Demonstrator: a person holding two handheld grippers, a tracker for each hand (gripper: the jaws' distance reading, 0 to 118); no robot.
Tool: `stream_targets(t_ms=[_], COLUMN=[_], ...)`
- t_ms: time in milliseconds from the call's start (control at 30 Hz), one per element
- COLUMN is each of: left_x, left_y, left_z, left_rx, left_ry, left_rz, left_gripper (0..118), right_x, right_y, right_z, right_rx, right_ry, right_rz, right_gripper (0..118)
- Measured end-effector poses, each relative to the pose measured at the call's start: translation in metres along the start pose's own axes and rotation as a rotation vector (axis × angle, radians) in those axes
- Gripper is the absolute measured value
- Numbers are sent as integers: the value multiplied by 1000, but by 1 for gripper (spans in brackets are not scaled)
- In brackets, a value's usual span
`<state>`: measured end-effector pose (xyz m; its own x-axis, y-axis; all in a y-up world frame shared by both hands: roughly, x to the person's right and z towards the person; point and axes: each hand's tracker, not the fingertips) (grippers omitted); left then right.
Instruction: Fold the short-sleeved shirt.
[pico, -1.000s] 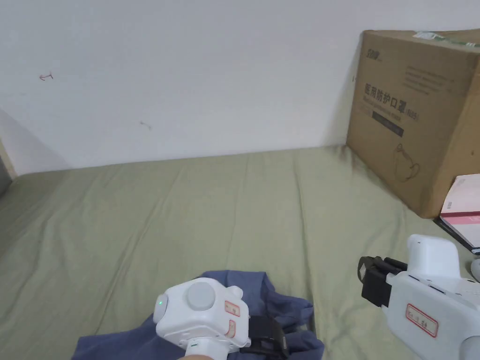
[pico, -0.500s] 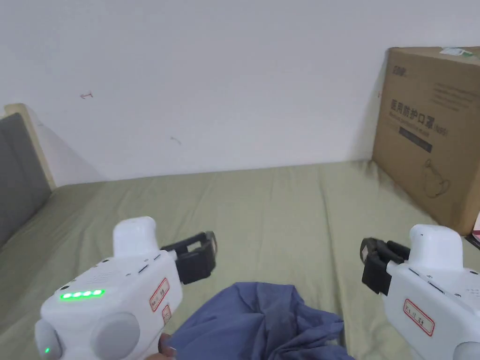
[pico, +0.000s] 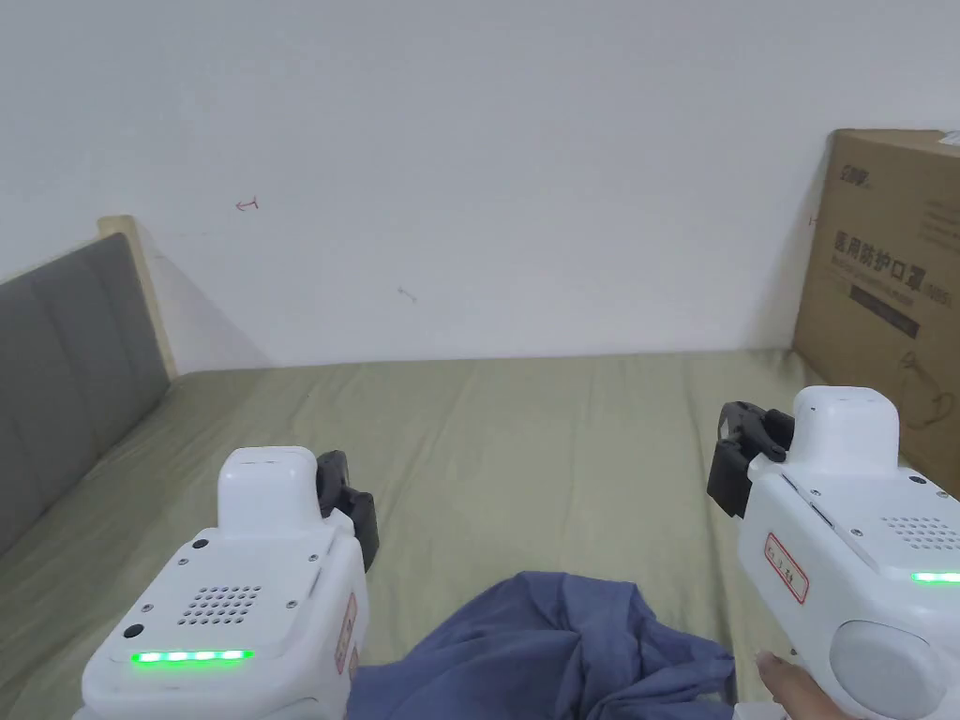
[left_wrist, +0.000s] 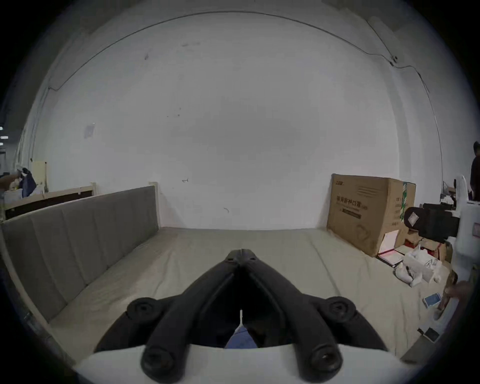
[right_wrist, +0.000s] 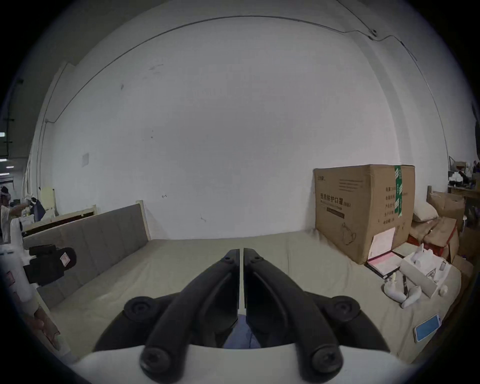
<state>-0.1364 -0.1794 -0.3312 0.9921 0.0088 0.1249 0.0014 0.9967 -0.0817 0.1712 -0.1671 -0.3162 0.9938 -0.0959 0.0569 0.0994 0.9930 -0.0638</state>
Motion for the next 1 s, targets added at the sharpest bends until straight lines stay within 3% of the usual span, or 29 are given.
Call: stream_targets(t_ms=[233, 333, 400, 467, 500, 533, 567, 633, 867, 900, 933, 967, 1000], left_x=[-33, -69, -96, -114, -118, -124, -127, -130, -112, -98, -82, -69, -61], left_y=[10, 8, -16, -54, -73, -91, -107, -141, -228, -234, -230, -227, -223], left_z=[-20, -76, -125, -157, -170, -179, -186, -195, -214, -205, -198, -191, -180], left_rx=[-99, -412, -741, -928, -991, -1012, -1035, -1065, -1098, -1094, -1026, -985, -935], left_ry=[22, -34, -119, -145, -133, -116, -81, -70, -105, -106, -59, -69, -115], left_rz=[9, 17, 110, 169, 149, 138, 124, 145, 281, 257, 79, -19, -62], left_gripper=[0, 0, 0, 6, 35, 78, 103, 98, 99, 102, 102, 92, 71], right_x=[5, 5, 4, 5, 6, 7, 8, 11, 21, 22, 23, 23, 23], right_y=[-8, -12, -18, -26, -31, -36, -42, -53, -89, -94, -98, -102, -106], right_z=[-13, -25, -36, -45, -50, -55, -59, -67, -91, -95, -99, -104, -111], right_rx=[-54, -85, -154, -209, -234, -259, -279, -323, -446, -462, -479, -494, -509], right_ry=[-6, 1, 4, 30, 42, 50, 51, 48, 14, 9, 6, 6, 11], right_rz=[-45, -41, -39, -63, -74, -82, -86, -85, -49, -52, -54, -54, -51], right_gripper=[3, 3, 3, 3, 3, 3, 3, 3, 3, 3, 3, 3, 3])
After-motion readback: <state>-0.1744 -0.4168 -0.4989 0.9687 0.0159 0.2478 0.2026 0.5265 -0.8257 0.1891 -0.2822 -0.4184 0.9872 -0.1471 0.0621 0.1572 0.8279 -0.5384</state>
